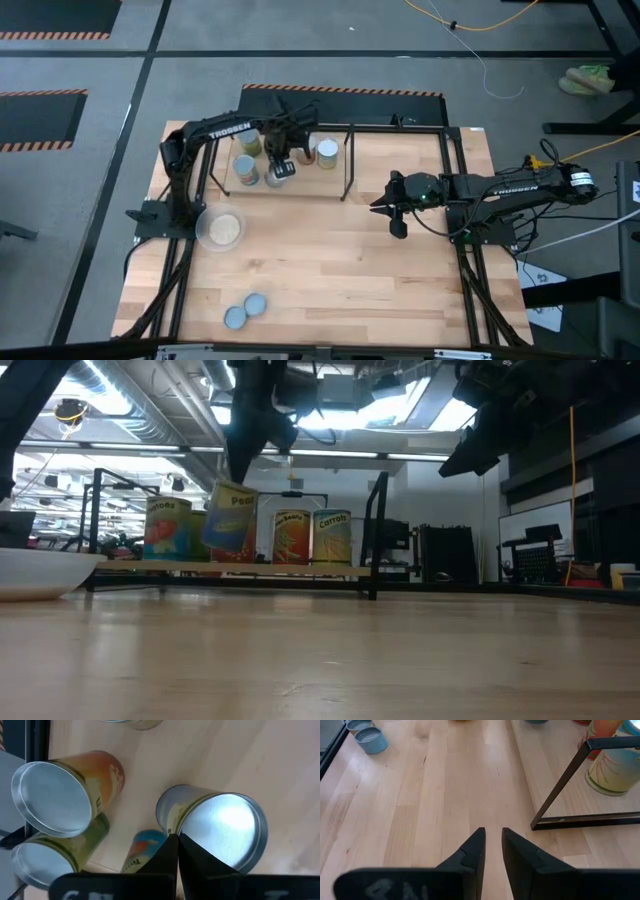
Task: Pick and place cans onto a shelf
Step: Put the peas can on the shelf
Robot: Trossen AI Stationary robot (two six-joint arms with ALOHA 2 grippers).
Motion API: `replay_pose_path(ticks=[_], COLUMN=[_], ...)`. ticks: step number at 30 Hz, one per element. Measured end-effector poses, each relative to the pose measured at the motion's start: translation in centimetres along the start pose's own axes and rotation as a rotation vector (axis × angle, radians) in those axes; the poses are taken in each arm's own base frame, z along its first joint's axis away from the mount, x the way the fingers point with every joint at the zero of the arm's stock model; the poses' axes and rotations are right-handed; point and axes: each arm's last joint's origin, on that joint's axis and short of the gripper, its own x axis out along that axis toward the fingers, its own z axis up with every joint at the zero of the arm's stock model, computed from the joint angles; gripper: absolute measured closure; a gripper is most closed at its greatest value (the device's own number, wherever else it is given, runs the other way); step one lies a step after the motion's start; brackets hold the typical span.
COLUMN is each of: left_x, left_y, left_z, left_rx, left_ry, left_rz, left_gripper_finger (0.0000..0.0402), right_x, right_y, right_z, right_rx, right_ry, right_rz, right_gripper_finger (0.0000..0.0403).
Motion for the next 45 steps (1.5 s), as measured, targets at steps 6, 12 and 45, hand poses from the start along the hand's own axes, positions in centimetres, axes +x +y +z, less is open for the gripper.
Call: replay_pose_path(ticks=[6,12,45], left_x=[1.4,1.9,1.9], left_y=[1.4,1.6,1.4], left_z=[0.2,0.1,0.4], left_rx=[-0.009,-0.015,-0.008], left_ry=[0.000,0.016,-0.020], left_rz=[-0.001,-0.002,-0.033], left_gripper_finger=[0.0401,0.0401,0.0374], right_x=[0.0,0.0,0.0], right_y=[0.0,0.0,0.0], right_z=[0.0,0.0,0.0], right_rx=[-0.001,-0.001,-0.001], right_ry=[0.000,0.000,0.000], right_rz=[0.000,0.000,0.000], right_gripper_finger=[0.0335,0.0335,0.0335])
